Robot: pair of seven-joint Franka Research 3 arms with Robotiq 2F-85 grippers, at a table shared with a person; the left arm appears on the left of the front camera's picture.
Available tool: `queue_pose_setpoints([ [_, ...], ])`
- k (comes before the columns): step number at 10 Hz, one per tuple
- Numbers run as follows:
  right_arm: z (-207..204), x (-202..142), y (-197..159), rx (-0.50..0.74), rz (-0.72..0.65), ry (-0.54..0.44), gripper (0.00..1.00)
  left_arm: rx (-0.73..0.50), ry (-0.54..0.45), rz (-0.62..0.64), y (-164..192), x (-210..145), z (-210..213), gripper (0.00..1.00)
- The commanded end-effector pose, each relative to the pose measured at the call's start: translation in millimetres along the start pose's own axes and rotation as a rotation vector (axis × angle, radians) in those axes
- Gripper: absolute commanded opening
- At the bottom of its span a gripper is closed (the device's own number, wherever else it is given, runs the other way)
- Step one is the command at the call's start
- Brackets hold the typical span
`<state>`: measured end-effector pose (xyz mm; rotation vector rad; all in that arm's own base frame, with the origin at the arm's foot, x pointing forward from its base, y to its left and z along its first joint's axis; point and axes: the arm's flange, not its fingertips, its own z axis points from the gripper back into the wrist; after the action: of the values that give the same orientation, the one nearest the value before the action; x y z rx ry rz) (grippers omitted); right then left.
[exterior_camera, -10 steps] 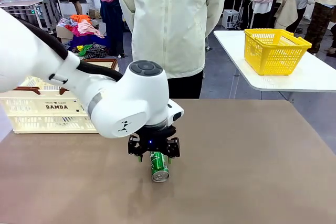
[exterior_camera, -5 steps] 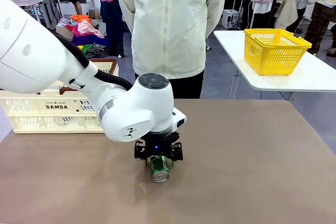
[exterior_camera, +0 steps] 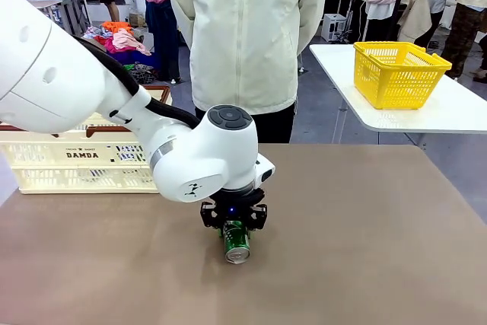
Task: Place the drinks into the Shopping basket.
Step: Pick up one drink and place it into the Shopping basket.
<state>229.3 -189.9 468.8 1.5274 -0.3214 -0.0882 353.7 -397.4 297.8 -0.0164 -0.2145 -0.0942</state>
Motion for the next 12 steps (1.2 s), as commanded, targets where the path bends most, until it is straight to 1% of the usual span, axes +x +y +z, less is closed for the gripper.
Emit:
queue_pose_setpoints([
  [1, 0, 0, 6, 0.019, -0.012, -0.006, 1.00, 0.027, -0.027, 0.020, -3, -2, -10, 0.00],
  [3, 0, 0, 6, 0.019, -0.012, -0.006, 1.00, 0.027, -0.031, 0.003, -2, -2, -7, 0.00],
  [4, 0, 0, 6, 0.019, -0.012, -0.006, 1.00, 0.004, -0.045, -0.004, 2, -2, 5, 0.00],
  [5, 0, 0, 6, 0.019, -0.012, -0.006, 1.00, -0.017, -0.030, -0.011, 12, 2, 34, 0.00],
  [6, 0, 0, 6, 0.019, -0.012, -0.006, 1.00, -0.069, -0.028, -0.049, 24, 5, 74, 0.00],
  [7, 0, 0, 6, 0.019, -0.012, -0.006, 1.00, -0.093, -0.025, -0.067, 36, 3, 122, 0.00],
  [8, 0, 0, 6, 0.019, -0.012, -0.006, 1.00, -0.063, -0.031, -0.075, 43, -2, 169, 0.00],
  [9, 0, 0, 6, 0.019, -0.012, -0.006, 1.00, -0.066, -0.006, -0.134, 49, -9, 216, 0.00],
  [10, 0, 0, 6, 0.019, -0.012, -0.006, 1.00, -0.021, -0.027, -0.099, 51, -14, 246, 0.00],
  [11, 0, 0, 6, 0.019, -0.012, -0.006, 1.00, 0.016, -0.049, -0.099, 52, -25, 267, 0.00],
  [12, 0, 0, 6, 0.019, -0.012, -0.006, 1.00, 0.031, -0.093, -0.084, 55, -41, 278, 0.00],
])
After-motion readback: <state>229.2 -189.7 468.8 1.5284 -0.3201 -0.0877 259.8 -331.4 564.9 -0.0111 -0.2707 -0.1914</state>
